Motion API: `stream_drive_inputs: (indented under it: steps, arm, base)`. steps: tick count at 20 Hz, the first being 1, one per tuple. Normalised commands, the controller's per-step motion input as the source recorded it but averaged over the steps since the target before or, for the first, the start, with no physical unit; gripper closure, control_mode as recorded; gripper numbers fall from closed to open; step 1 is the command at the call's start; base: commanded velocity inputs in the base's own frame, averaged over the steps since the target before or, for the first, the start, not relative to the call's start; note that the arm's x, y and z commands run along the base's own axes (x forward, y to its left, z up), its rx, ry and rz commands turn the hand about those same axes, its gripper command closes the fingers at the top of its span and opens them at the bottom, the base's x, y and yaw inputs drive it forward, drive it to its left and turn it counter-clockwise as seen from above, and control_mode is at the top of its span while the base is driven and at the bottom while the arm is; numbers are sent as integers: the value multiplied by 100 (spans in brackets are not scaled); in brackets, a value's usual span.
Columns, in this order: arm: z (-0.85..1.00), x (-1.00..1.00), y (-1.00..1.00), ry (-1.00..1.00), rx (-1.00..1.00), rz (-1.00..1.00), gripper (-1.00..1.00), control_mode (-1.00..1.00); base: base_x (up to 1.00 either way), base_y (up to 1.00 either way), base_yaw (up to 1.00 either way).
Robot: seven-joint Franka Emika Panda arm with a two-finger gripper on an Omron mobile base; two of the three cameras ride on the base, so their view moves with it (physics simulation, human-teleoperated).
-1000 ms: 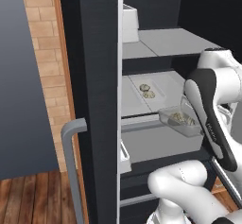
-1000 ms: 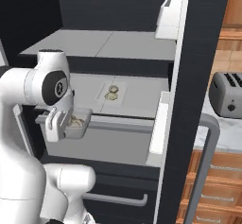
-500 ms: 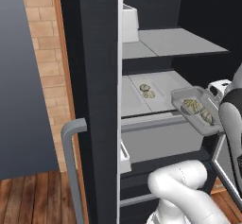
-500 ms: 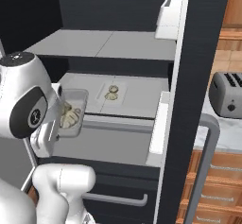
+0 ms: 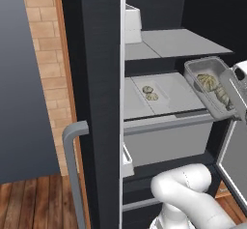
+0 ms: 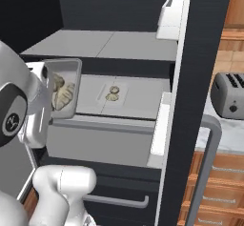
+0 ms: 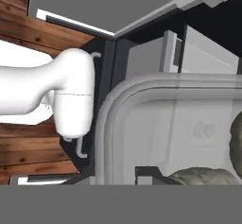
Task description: Place two dumplings into each of the tupperware containers and then place the containers in the fridge.
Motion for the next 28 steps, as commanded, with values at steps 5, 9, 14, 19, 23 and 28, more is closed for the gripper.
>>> stream_drive_inputs:
  steps: [5, 9, 14, 19, 23, 28]
  arm:
    - [48, 64, 0, -14, 10, 5, 100, -100]
    - [60, 70, -1, 1, 7, 5, 100, -100]
    - [53, 57, 2, 9, 0, 2, 100, -100]
    - [20, 64, 0, 13, 0, 1, 100, -100]
    - [7, 78, 5, 15, 0, 0, 100, -100]
    - [-28, 81, 3, 4, 0, 3, 100, -100]
  base:
    - [0, 0, 0]
    - [0, 0, 0]
    - [0, 0, 0]
    - [0, 0, 0]
    - [0, 0, 0]
    - [0, 0, 0]
